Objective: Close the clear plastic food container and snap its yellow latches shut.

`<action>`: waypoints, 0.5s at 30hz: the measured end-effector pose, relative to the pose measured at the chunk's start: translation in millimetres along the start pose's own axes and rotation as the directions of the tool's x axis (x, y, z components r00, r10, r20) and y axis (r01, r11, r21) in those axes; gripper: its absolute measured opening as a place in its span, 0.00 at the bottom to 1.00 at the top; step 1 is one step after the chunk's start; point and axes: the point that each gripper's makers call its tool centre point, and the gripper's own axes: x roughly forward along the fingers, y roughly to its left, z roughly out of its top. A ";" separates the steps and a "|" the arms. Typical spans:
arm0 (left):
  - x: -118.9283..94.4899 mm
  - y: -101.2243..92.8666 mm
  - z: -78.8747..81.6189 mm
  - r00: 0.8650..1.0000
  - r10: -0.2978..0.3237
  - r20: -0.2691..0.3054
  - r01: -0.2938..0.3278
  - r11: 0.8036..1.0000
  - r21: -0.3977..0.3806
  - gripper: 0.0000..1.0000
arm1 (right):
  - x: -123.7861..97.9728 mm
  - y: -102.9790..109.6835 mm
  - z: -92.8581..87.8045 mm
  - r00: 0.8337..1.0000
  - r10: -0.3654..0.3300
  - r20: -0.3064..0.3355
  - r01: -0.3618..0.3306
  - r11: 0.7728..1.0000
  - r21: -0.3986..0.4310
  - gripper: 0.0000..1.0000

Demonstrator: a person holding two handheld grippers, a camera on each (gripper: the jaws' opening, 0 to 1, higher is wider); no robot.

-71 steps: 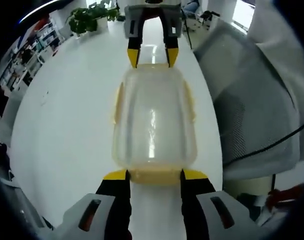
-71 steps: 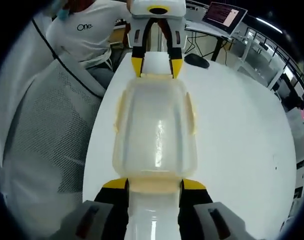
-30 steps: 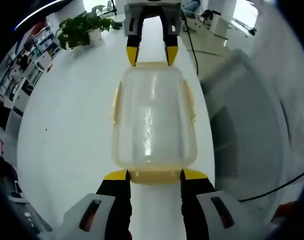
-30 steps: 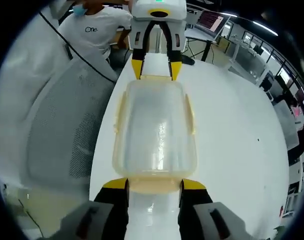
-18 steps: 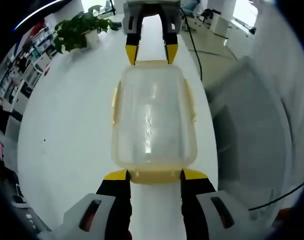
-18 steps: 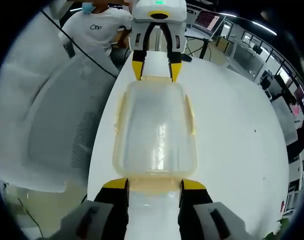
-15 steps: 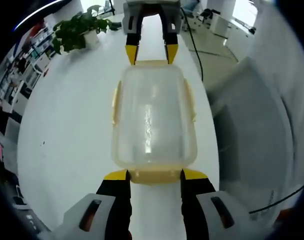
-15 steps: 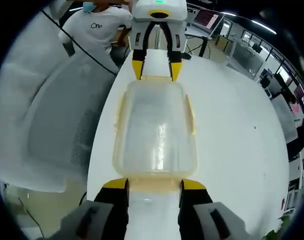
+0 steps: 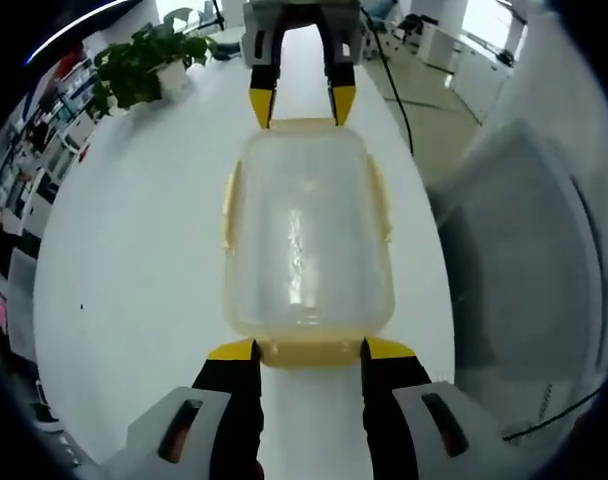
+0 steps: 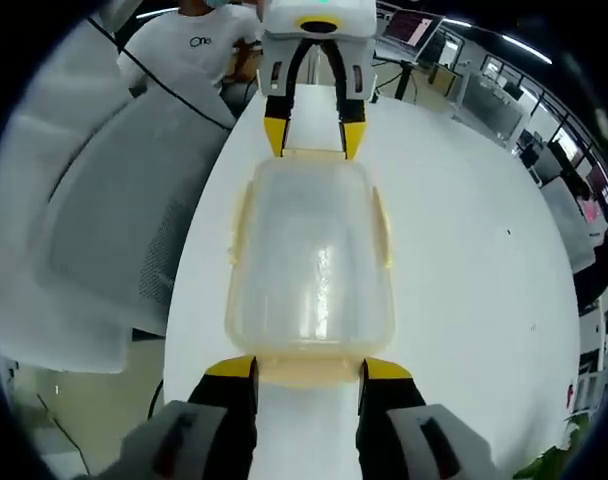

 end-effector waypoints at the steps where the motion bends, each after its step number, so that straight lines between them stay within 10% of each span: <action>1: 1.1 0.0 0.6 1.000 -0.002 0.000 0.002 1.000 0.000 0.36 | 0.7 1.0 -1.3 1.000 0.002 -0.002 -0.002 1.000 0.001 0.37; 15: 11.2 -0.6 -0.1 1.000 -0.010 -0.013 0.010 1.000 -0.010 0.36 | 7.6 -1.8 -7.9 1.000 0.005 -0.014 -0.005 1.000 -0.008 0.37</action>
